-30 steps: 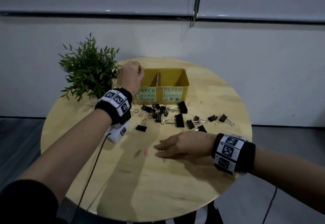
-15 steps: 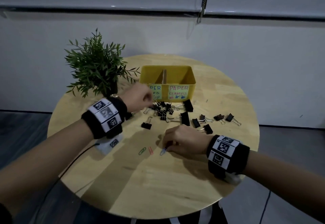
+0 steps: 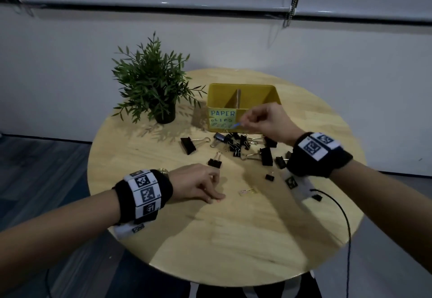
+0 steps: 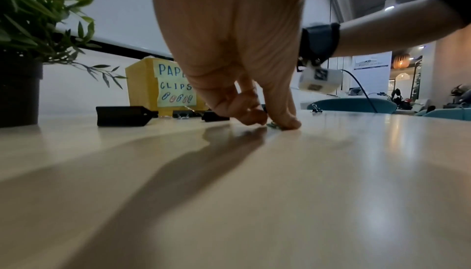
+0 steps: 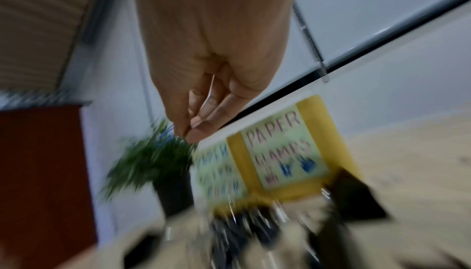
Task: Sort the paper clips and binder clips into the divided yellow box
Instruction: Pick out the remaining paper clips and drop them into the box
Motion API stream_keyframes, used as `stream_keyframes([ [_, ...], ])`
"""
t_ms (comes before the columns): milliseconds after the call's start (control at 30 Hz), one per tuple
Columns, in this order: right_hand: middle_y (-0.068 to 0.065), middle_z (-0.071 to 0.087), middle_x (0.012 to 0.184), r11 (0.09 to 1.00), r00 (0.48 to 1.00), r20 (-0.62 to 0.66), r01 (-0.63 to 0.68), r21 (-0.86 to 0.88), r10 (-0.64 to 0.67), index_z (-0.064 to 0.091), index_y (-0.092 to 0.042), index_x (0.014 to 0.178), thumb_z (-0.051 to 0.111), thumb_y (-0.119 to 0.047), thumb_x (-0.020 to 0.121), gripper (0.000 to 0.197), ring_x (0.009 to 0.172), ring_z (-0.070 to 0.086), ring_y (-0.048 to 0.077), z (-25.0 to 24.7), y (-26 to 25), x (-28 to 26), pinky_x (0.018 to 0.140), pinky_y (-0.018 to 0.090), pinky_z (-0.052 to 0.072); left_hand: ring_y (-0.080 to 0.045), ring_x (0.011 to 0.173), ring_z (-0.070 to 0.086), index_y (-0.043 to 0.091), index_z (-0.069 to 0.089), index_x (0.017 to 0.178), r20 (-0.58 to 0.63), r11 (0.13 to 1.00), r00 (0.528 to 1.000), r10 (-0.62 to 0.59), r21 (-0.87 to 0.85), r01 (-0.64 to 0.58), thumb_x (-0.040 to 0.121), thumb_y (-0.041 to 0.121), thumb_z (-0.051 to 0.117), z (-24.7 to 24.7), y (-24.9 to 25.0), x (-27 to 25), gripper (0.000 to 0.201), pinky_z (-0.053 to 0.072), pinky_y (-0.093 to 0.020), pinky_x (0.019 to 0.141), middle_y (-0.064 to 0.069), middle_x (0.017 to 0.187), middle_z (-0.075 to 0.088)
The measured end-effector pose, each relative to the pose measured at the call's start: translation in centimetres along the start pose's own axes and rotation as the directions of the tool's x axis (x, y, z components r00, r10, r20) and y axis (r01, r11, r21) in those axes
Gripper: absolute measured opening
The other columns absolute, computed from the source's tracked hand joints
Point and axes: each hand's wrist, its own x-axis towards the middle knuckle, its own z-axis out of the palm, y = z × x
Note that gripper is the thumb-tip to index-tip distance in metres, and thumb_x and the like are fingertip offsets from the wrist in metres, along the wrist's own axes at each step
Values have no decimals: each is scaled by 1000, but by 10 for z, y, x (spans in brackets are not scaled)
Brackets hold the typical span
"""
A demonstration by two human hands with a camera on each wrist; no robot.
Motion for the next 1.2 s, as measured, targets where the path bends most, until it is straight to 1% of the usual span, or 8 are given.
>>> stream_keyframes([
  [200,5,72,75,959,901,-393,-76,272,183,74,-11,83,74,-13,82,2,60,61,8,2,-12,71,64,25,53,-3,67,60,9,78,87,-157,968,984,-81,-248,40,77,23,76,5,-7,-5,17,43,-7,63,1,78,67],
  [333,10,72,106,963,907,-322,-261,71,270,71,-5,108,65,-16,89,23,92,67,15,32,-8,87,81,22,54,2,65,56,5,71,73,-181,968,970,-162,-218,121,75,22,79,1,-15,-3,18,40,-7,62,2,76,66],
  [533,13,69,116,958,954,-293,-23,-284,-64,66,-3,118,53,-6,93,28,103,66,21,28,-28,64,88,19,48,-17,89,54,10,61,95,-140,969,983,-122,198,149,92,29,56,-1,-1,-3,20,44,-32,73,-2,101,58],
  [667,5,73,101,891,976,136,209,-403,-168,71,-10,107,61,-11,91,19,83,66,10,22,-36,10,75,15,53,-28,93,56,6,56,101,-144,898,988,-54,425,111,97,20,48,3,-3,-2,17,45,-38,71,-10,104,56],
  [833,-7,68,93,852,857,513,234,-469,47,74,-20,99,78,-32,76,27,72,56,-2,26,-15,-49,63,11,42,-15,76,47,10,52,100,-137,906,982,-126,387,171,100,21,40,-6,6,8,17,33,-23,64,-5,99,53],
  [967,-7,67,90,876,877,467,134,-464,113,74,-23,90,83,-38,66,30,80,60,10,35,3,-64,71,28,50,-8,72,52,9,57,96,-505,962,825,-254,-44,269,96,19,49,-46,6,27,13,48,-18,66,1,92,60],
  [1133,-2,69,90,917,894,439,99,-386,89,74,-18,84,78,-28,77,13,76,61,11,48,5,-72,69,25,50,-15,73,62,3,65,92,-870,954,403,-285,-217,206,89,14,62,-103,-9,69,12,53,-23,70,-6,87,67],
  [1200,-1,67,94,884,887,452,137,-447,91,71,-19,88,71,-30,83,13,78,57,11,51,4,-74,69,23,45,-15,79,63,5,69,93,-872,927,342,-351,-271,260,88,15,63,-109,-23,87,13,53,-24,76,-7,90,70],
])
